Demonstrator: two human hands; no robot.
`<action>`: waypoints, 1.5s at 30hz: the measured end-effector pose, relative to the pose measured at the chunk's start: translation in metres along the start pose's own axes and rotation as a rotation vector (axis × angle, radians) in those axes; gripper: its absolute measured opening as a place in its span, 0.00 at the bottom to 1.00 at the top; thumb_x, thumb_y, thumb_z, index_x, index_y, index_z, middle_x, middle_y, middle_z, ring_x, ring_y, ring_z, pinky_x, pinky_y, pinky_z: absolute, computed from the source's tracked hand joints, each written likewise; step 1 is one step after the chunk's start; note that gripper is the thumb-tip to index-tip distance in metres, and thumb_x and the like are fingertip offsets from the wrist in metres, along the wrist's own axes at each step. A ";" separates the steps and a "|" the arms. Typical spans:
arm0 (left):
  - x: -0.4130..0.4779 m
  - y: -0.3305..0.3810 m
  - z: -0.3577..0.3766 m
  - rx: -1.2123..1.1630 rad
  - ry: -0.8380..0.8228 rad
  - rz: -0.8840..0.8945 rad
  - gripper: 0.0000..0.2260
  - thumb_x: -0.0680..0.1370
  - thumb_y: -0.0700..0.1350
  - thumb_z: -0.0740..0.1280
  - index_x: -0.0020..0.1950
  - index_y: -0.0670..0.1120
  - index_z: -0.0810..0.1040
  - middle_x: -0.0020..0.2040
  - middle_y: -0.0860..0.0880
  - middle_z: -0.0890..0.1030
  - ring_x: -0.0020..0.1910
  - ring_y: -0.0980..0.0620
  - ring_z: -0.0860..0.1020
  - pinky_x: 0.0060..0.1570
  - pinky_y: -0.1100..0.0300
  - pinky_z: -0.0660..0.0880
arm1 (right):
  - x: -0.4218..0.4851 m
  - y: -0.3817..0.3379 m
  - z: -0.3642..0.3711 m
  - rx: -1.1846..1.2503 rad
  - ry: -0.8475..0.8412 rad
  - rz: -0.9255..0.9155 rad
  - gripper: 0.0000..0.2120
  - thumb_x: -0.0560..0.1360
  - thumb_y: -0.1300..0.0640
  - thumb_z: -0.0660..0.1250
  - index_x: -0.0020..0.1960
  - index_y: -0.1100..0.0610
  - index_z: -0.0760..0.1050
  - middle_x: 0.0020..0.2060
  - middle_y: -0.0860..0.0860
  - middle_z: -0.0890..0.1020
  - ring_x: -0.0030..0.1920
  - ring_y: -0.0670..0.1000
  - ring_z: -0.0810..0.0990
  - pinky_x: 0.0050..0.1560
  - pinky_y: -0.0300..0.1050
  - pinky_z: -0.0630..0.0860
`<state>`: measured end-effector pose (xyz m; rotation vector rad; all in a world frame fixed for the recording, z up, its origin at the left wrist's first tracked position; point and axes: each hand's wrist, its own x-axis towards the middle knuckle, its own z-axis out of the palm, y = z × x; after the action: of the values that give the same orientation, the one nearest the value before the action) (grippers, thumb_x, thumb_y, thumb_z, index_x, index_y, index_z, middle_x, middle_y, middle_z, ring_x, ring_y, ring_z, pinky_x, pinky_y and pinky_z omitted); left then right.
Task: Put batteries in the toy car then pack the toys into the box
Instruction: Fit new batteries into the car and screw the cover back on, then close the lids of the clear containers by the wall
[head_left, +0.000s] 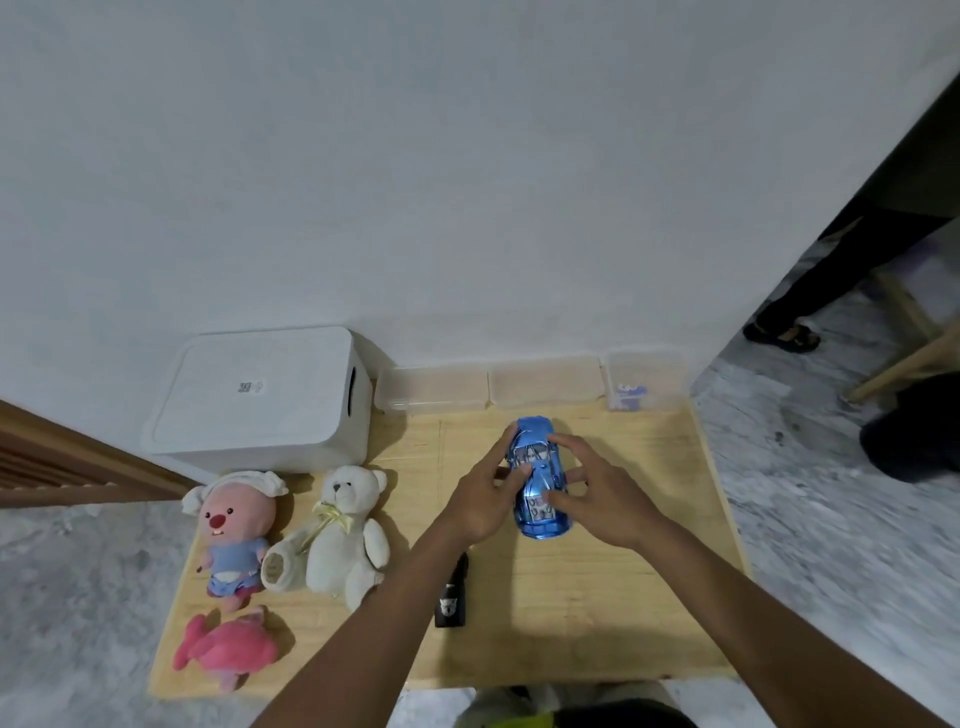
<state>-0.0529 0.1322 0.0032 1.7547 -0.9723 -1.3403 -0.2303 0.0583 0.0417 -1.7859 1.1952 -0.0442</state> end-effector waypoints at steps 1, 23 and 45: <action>0.001 -0.005 0.005 0.018 0.003 -0.012 0.26 0.83 0.57 0.64 0.79 0.68 0.58 0.64 0.52 0.81 0.54 0.61 0.80 0.49 0.67 0.77 | 0.000 0.006 0.001 -0.003 -0.017 0.014 0.33 0.75 0.48 0.72 0.73 0.34 0.60 0.55 0.48 0.83 0.49 0.49 0.84 0.50 0.50 0.81; -0.004 -0.037 0.031 0.153 0.137 -0.052 0.26 0.76 0.50 0.76 0.73 0.57 0.75 0.52 0.50 0.88 0.51 0.57 0.85 0.54 0.65 0.80 | 0.009 0.051 0.032 -0.199 -0.118 0.144 0.35 0.71 0.52 0.74 0.72 0.42 0.58 0.39 0.50 0.83 0.40 0.52 0.83 0.44 0.53 0.81; 0.070 -0.021 -0.112 0.499 0.638 -0.051 0.36 0.74 0.45 0.75 0.78 0.50 0.61 0.75 0.42 0.65 0.71 0.43 0.68 0.64 0.47 0.74 | 0.146 -0.075 0.029 -0.772 0.105 -0.349 0.25 0.77 0.50 0.69 0.72 0.48 0.66 0.74 0.50 0.66 0.48 0.60 0.83 0.48 0.51 0.79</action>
<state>0.0719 0.0906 -0.0220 2.3794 -0.9298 -0.4947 -0.0873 -0.0244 0.0155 -2.6853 1.0228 0.1412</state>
